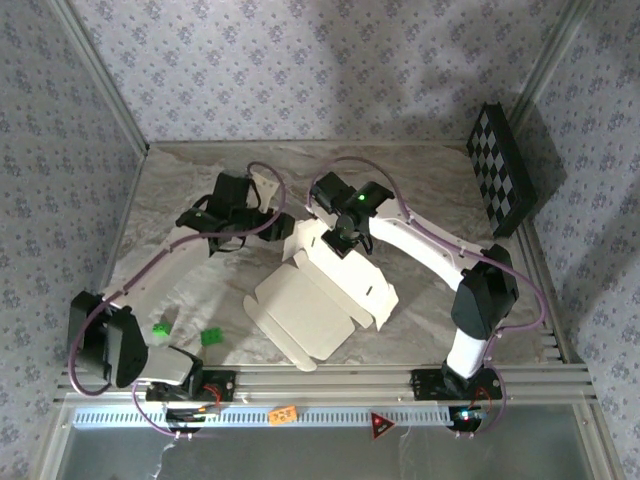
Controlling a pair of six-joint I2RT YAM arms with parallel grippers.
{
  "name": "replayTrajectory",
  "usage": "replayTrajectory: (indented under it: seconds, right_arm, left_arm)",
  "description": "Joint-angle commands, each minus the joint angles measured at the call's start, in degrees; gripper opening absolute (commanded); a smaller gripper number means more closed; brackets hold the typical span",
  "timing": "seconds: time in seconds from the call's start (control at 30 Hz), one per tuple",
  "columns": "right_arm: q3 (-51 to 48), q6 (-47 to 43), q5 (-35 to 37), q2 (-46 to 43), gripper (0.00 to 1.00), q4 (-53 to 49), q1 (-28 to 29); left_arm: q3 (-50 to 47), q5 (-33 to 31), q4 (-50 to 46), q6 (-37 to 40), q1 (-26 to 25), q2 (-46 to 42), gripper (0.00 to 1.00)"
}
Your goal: Fold the paper box
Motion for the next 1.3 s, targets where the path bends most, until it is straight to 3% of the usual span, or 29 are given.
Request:
replayTrajectory:
  seconds: [0.0, 0.27, 0.47, 0.57, 0.7, 0.93, 1.03, 1.17, 1.27]
  right_arm:
    - [0.88, 0.16, 0.25, 0.55, 0.00, -0.93, 0.58]
    - [2.69, -0.46, 7.22, 1.04, 0.00, -2.00, 1.18]
    - [3.75, -1.37, 10.64, 1.19, 0.00, -2.01, 1.53]
    - [3.93, -1.88, 12.63, 1.16, 0.00, -1.68, 1.87]
    - [3.58, -2.58, 16.13, 1.26, 0.00, -1.29, 2.43]
    - [1.65, -3.64, 20.16, 1.19, 0.00, 0.41, 3.92]
    - [0.78, -3.77, 21.15, 1.15, 0.00, 0.81, 4.27]
    - [0.06, -3.73, 21.50, 1.03, 0.00, 1.26, 4.53]
    - [-0.20, -3.71, 21.83, 1.11, 0.00, 1.42, 4.71]
  left_arm:
    - [4.16, 2.14, -3.41, 2.76, 0.31, 3.59, 0.55]
    - [3.86, 3.39, -2.66, 2.25, 1.23, 9.54, 0.55]
    - [1.92, 5.81, 0.63, 0.60, 1.19, 11.66, 0.49]
    - [1.30, 6.61, 2.98, -0.63, 1.17, 12.42, 0.42]
    - [1.03, 6.71, 5.07, -2.47, 0.99, 13.00, 0.22]
    - [-0.57, 5.57, 6.82, -3.47, 0.12, 11.77, 0.12]
    - [-1.85, 2.79, 7.71, -4.30, 0.07, 10.79, 0.13]
    - [-2.34, -1.22, 8.22, -5.39, 0.03, 10.63, 0.40]
    - [-1.85, -0.42, 9.23, -5.45, 0.10, 11.73, 0.48]
